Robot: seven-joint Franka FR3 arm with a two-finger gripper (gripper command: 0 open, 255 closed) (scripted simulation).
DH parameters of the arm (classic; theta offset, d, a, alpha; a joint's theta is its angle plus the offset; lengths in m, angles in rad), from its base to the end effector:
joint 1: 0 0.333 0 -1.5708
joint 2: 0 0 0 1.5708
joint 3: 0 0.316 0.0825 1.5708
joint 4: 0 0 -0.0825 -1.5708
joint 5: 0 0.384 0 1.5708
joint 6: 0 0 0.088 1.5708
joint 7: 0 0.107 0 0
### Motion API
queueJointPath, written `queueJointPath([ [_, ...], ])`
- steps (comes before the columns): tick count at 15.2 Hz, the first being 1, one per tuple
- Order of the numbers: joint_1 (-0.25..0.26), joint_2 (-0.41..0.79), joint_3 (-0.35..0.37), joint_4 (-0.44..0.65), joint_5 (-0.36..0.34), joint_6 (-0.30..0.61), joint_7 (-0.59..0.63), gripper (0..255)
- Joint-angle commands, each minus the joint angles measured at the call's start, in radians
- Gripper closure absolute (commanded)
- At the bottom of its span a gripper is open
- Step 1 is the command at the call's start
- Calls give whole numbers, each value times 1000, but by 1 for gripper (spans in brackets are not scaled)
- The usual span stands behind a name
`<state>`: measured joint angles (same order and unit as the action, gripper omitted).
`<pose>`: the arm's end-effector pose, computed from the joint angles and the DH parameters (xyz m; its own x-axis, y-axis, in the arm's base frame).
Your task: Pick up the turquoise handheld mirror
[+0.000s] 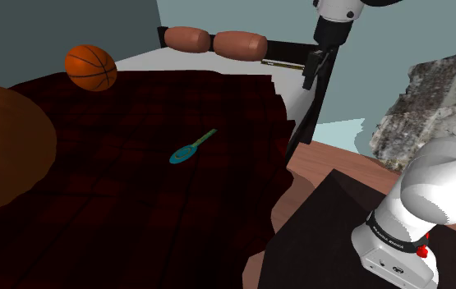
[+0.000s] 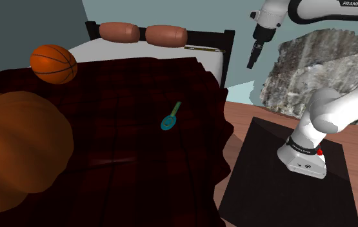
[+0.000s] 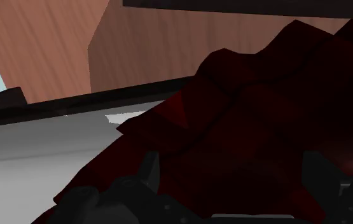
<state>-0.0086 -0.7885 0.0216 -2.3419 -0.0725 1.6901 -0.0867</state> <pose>0.3183 -0.0006 0.6097 0.9864 0.1035 0.1276 0.0911 -0.9909 0.0991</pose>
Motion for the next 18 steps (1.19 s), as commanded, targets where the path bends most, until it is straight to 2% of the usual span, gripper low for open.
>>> queueJointPath([
  [1,0,0,0,0,0,0,0,0],
  [9,-24,143,178,-11,135,110,385,0],
  [14,-47,287,281,39,192,191,618,0],
  [18,-70,425,356,106,210,256,805,0],
])
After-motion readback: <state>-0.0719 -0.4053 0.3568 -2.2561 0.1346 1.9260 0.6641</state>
